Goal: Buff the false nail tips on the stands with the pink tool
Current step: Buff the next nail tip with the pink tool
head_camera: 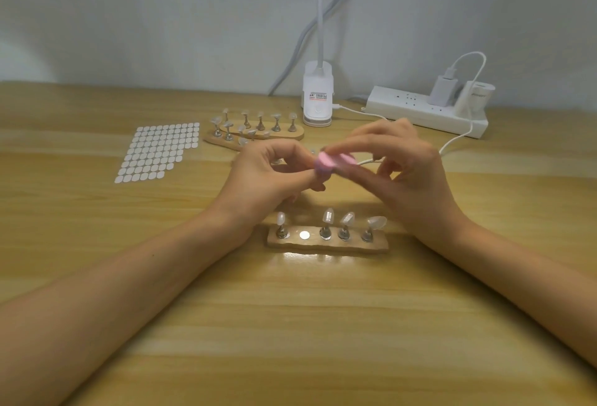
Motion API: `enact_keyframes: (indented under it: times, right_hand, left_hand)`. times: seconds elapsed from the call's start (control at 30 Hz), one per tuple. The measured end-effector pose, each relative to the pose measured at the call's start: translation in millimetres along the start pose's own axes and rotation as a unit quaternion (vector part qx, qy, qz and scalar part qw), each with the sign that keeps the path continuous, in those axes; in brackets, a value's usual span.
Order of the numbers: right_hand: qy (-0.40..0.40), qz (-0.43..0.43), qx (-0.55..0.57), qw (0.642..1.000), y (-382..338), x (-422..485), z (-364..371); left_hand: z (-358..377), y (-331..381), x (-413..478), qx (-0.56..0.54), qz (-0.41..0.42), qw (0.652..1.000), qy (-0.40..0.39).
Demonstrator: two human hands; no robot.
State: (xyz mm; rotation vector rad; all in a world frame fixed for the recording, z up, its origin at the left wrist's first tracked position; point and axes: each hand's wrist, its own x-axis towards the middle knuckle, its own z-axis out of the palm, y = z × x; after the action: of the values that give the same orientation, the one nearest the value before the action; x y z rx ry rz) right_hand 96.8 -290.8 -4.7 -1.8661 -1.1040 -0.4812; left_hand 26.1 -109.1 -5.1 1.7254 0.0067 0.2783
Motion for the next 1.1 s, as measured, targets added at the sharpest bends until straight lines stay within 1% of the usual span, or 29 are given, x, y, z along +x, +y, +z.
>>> enact_keyframes:
  times: [0.07, 0.17, 0.23, 0.33, 0.43, 0.57, 0.67, 0.77, 0.87, 1.0, 1.1]
  right_hand:
    - [0.007, 0.021, 0.011, 1.000, 0.6, 0.1, -0.8]
    - [-0.004, 0.019, 0.010, 1.000, 1.5, -0.6, -0.3]
    - [0.009, 0.039, 0.009, 0.999, 1.1, 0.3, -0.7]
    - [-0.013, 0.019, 0.009, 1.000, 0.5, -0.6, -1.0]
    - [0.001, 0.048, 0.011, 0.999, 0.2, 0.6, -1.5]
    - [-0.028, 0.019, 0.017, 0.999, -0.3, -0.2, -1.1]
    - [0.004, 0.049, 0.010, 0.999, 1.5, 1.2, -2.3]
    - [-0.011, 0.030, 0.028, 0.999, 0.9, 0.5, -1.5]
    - [0.006, 0.051, 0.027, 0.998, 1.6, 1.3, -1.7]
    - [-0.007, 0.026, 0.032, 0.999, 2.7, 0.1, -0.6]
    - [0.009, 0.046, 0.034, 0.998, 3.1, 1.1, -1.1]
  left_hand:
    - [0.1, 0.8, 0.1, 0.001, 0.002, 1.000, -0.001]
    - [0.2, 1.2, -0.2, -0.007, 0.003, 1.000, 0.001]
    - [0.3, 1.5, -0.4, -0.003, 0.002, 1.000, 0.002]
    - [1.2, 1.4, -0.1, -0.004, 0.006, 1.000, 0.000]
    - [1.8, 0.5, 0.3, -0.001, 0.000, 1.000, 0.003]
    - [1.1, 1.1, 0.3, -0.003, 0.001, 1.000, -0.005]
    - [0.8, 1.1, 0.5, 0.006, -0.002, 1.000, -0.007]
    - [1.0, 1.1, 0.2, 0.003, -0.002, 1.000, -0.010]
    - [1.0, 1.7, 0.2, 0.003, -0.004, 1.000, -0.009]
    - [1.2, 2.8, -0.9, -0.001, -0.005, 1.000, -0.010]
    - [1.5, 4.2, -1.1, -0.001, -0.010, 1.000, -0.008]
